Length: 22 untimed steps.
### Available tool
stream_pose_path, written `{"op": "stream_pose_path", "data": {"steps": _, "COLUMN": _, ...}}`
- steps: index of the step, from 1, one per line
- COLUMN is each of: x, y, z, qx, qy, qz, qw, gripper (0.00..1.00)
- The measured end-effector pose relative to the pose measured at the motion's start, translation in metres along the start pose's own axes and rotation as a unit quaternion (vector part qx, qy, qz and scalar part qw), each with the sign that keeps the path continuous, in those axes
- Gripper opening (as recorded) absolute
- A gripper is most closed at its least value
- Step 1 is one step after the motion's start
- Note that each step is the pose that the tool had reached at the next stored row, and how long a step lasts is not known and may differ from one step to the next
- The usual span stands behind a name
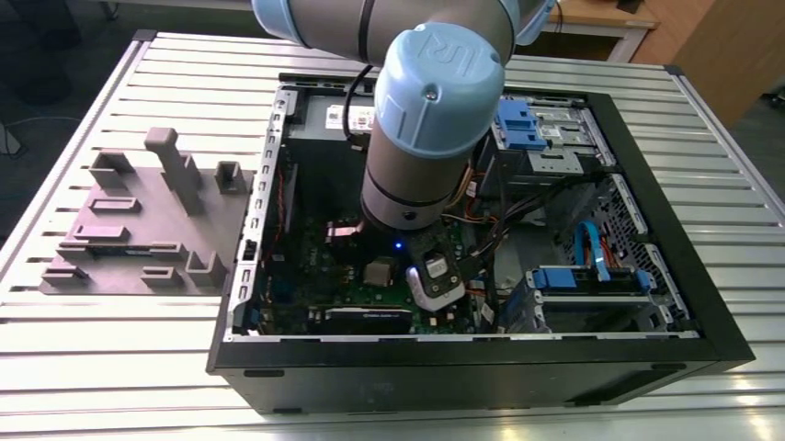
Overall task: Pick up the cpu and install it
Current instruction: 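Place the cpu into insertion slot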
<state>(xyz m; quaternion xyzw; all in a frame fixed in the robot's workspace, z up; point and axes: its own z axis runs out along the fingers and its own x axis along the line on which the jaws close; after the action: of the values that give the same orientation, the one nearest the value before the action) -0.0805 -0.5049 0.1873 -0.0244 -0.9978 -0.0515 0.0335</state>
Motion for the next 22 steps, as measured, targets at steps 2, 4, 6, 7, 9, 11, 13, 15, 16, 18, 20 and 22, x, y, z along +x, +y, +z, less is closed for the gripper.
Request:
{"op": "stream_pose_path", "data": {"steps": 2, "x": -0.0002, "y": 0.0000, "z": -0.0001, "qx": 0.0002, "qy": -0.0001, "qz": 0.000, "qw": 1.00000, "gripper": 0.51}}
{"op": "stream_pose_path", "data": {"steps": 4, "x": -0.0001, "y": 0.0000, "z": -0.0001, "qx": 0.0002, "qy": 0.0001, "qz": 0.000, "qw": 1.00000, "gripper": 0.47}}
{"op": "stream_pose_path", "data": {"steps": 6, "x": 0.0000, "y": 0.0000, "z": -0.0001, "qx": 0.0002, "qy": 0.0001, "qz": -0.001, "qw": 1.00000, "gripper": 0.47}}
{"op": "stream_pose_path", "data": {"steps": 7, "x": 0.0000, "y": 0.0000, "z": 0.0000, "qx": 0.0002, "qy": 0.0002, "qz": -0.002, "qw": 1.00000, "gripper": 0.47}}
{"op": "stream_pose_path", "data": {"steps": 9, "x": 0.0001, "y": 0.0000, "z": -0.0002, "qx": 0.0003, "qy": 0.0005, "qz": -0.005, "qw": 0.99999, "gripper": 0.47}}
{"op": "stream_pose_path", "data": {"steps": 11, "x": 0.0001, "y": 0.0002, "z": -0.0013, "qx": 0.0000, "qy": 0.0005, "qz": -0.005, "qw": 0.99999, "gripper": 0.47}}
{"op": "stream_pose_path", "data": {"steps": 13, "x": 0.0002, "y": 0.0004, "z": -0.0026, "qx": 0.0000, "qy": 0.0006, "qz": -0.005, "qw": 0.99999, "gripper": 0.47}}
{"op": "stream_pose_path", "data": {"steps": 15, "x": 0.0003, "y": 0.0004, "z": -0.0035, "qx": 0.0003, "qy": 0.0007, "qz": -0.005, "qw": 0.99999, "gripper": 0.47}}
{"op": "stream_pose_path", "data": {"steps": 16, "x": 0.0002, "y": 0.0004, "z": -0.0035, "qx": 0.0003, "qy": 0.0007, "qz": -0.005, "qw": 0.99998, "gripper": 0.47}}
{"op": "stream_pose_path", "data": {"steps": 18, "x": 0.0002, "y": 0.0004, "z": -0.0036, "qx": -0.0003, "qy": 0.0009, "qz": -0.006, "qw": 0.99998, "gripper": 0.47}}
{"op": "stream_pose_path", "data": {"steps": 20, "x": -0.0001, "y": 0.0004, "z": -0.0036, "qx": -0.0008, "qy": 0.0011, "qz": -0.007, "qw": 0.99997, "gripper": 0.47}}
{"op": "stream_pose_path", "data": {"steps": 22, "x": -0.0003, "y": 0.0004, "z": -0.0036, "qx": -0.0009, "qy": 0.0013, "qz": -0.009, "qw": 0.99996, "gripper": 0.47}}
